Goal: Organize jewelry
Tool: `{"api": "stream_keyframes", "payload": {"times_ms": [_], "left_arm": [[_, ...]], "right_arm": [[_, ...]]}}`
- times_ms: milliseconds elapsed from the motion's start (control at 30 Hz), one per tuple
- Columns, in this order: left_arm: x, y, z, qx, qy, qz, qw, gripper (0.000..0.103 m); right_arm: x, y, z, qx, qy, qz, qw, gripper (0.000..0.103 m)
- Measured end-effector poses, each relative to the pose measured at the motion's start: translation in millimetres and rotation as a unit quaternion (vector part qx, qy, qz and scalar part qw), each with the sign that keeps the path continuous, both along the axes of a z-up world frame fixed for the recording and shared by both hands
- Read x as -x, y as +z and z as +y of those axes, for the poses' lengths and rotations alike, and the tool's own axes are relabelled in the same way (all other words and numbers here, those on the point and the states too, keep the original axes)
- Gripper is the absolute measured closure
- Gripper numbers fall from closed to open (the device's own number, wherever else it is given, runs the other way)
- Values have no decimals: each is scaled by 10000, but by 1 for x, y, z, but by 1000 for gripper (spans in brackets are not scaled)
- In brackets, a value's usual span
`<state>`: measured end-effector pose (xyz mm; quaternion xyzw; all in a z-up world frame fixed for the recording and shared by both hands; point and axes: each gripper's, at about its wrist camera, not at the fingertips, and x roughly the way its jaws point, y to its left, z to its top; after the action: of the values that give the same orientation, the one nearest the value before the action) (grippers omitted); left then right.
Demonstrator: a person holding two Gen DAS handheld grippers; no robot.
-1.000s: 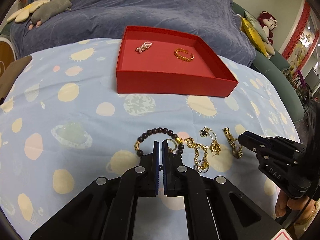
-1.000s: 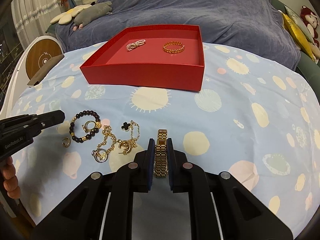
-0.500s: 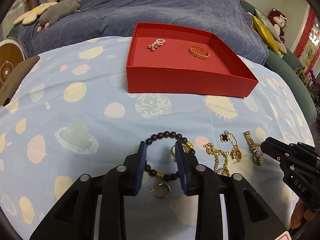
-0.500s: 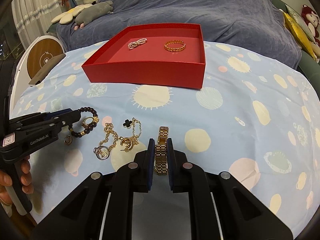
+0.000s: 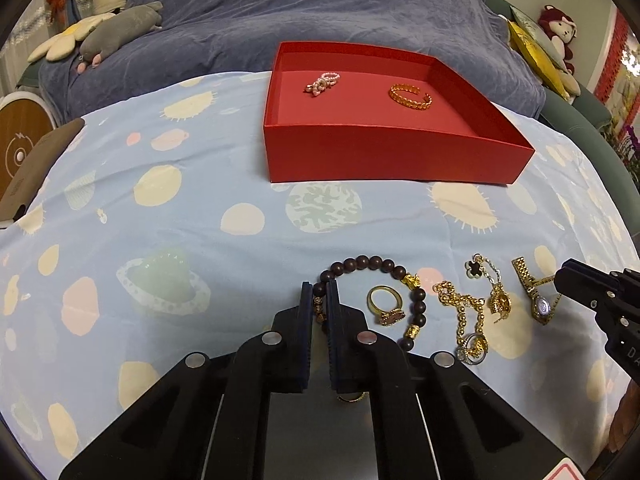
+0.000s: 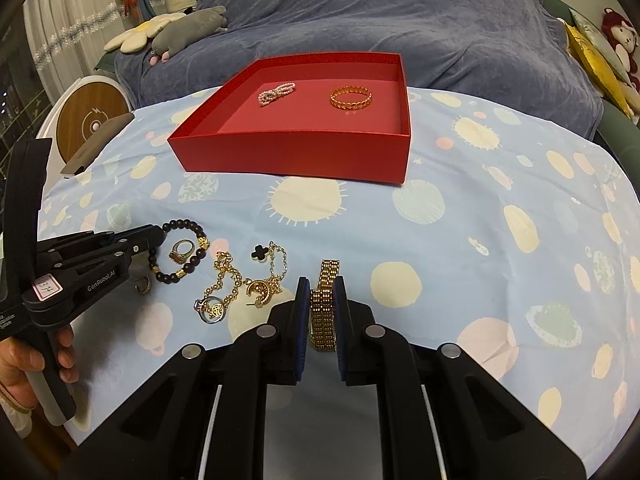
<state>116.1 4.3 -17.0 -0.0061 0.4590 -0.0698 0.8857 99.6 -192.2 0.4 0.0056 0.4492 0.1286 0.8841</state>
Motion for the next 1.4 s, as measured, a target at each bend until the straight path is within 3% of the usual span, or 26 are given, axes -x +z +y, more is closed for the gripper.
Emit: {"api": "stream_keyframes", "payload": {"times_ms": [200,233,433,667,700,733,800,933,1100,1167,1400], "left_arm": [[13,35,-7,454,-267,-220,9984,99],[15,43,-10,514,-322,-270,9978,101],[27,80,-27,733,-608,-662,9933,101],[23,78,-22,807,-567,-625,9932,101],[22,77,-22,802,-537,-608,9935,101],[21,76,-21,813,-525,-597,9935,101],[21,76,-20,826,-513,-593,9935,101],[21,76,-20,840,-549,-584,9932,101],[20,70,-17,845,-557,-483,9937,101],[20,69,-15,838,-557,-462,9939,101],[20,75,-10,910,-509,-520,9932,101]], "right_arm": [[7,30,-4,-255,51,-266,9993,92],[8,36,-5,-298,55,-340,9990,100],[11,70,-15,-473,-44,-750,9960,102],[0,31,-16,-342,-45,-46,9994,97],[-2,23,-12,-250,-5,20,9997,88],[-5,15,-8,-176,51,107,9998,69],[-8,2,1,-54,64,146,9999,55],[-13,-19,17,192,204,290,9992,58],[-17,-26,19,338,109,314,9989,78],[-18,-26,16,268,81,352,9990,80],[-11,13,11,31,70,-136,9999,80]]}}
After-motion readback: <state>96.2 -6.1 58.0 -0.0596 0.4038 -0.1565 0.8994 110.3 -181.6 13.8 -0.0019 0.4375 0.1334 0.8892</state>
